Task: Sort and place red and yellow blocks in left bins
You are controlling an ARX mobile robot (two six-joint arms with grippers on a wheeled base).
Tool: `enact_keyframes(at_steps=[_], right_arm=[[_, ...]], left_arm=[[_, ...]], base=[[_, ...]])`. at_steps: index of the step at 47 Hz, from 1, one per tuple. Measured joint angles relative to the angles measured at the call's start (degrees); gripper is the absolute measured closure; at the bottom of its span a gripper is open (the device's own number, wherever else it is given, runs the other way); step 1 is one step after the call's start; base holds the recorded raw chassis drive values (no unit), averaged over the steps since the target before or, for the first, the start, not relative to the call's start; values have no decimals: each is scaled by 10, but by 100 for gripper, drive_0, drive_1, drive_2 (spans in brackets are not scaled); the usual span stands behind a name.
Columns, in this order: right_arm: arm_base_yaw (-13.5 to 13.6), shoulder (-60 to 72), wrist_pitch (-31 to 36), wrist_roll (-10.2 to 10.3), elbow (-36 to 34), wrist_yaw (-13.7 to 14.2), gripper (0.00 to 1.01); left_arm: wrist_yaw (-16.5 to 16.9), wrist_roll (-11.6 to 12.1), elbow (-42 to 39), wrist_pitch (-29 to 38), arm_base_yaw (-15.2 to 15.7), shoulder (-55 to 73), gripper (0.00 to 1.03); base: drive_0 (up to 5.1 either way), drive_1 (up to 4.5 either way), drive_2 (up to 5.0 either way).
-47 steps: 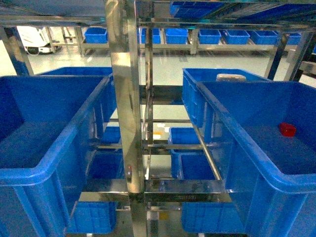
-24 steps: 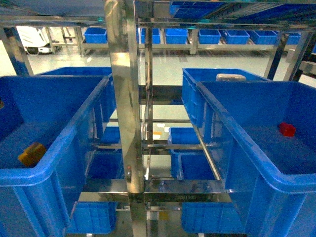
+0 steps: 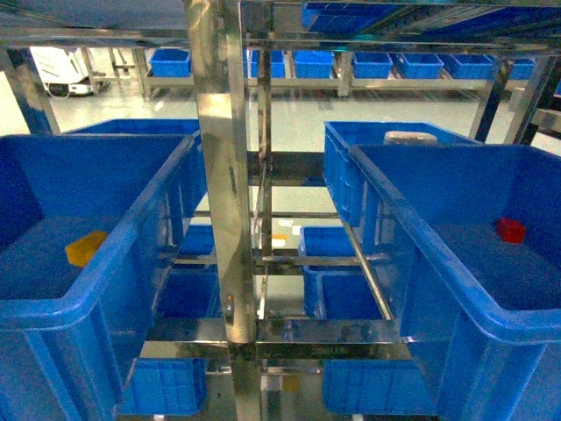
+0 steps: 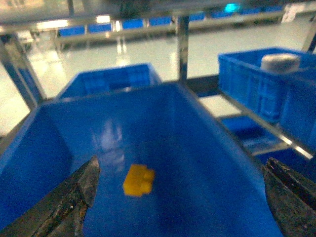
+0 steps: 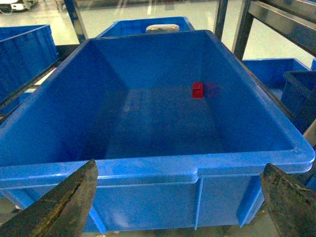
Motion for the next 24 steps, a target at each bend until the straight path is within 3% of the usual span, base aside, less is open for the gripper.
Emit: enact_keyframes(at_steps=[6, 10, 12, 21, 23, 24], right_arm=[[0, 0, 0, 0, 0, 0, 3], [0, 0, 0, 0, 0, 0, 3], [0, 0, 0, 0, 0, 0, 3], [0, 0, 0, 0, 0, 0, 3], [1, 5, 34, 8, -6, 2, 4], [6, 21, 103, 17, -21, 11, 7]], left_arm=[[-6, -61, 4, -28, -59, -127, 5], [-29, -127, 2, -63, -103, -229, 5], [-31, -151, 1, -61, -106, -254, 5], [-40, -181, 1, -62, -101, -253, 5], [-40, -183, 1, -66, -101, -247, 5], [-56, -177, 2, -89, -105, -247, 6]], base=[[0, 0, 0], [0, 0, 0], [0, 0, 0], [0, 0, 0], [0, 0, 0], [0, 0, 0]])
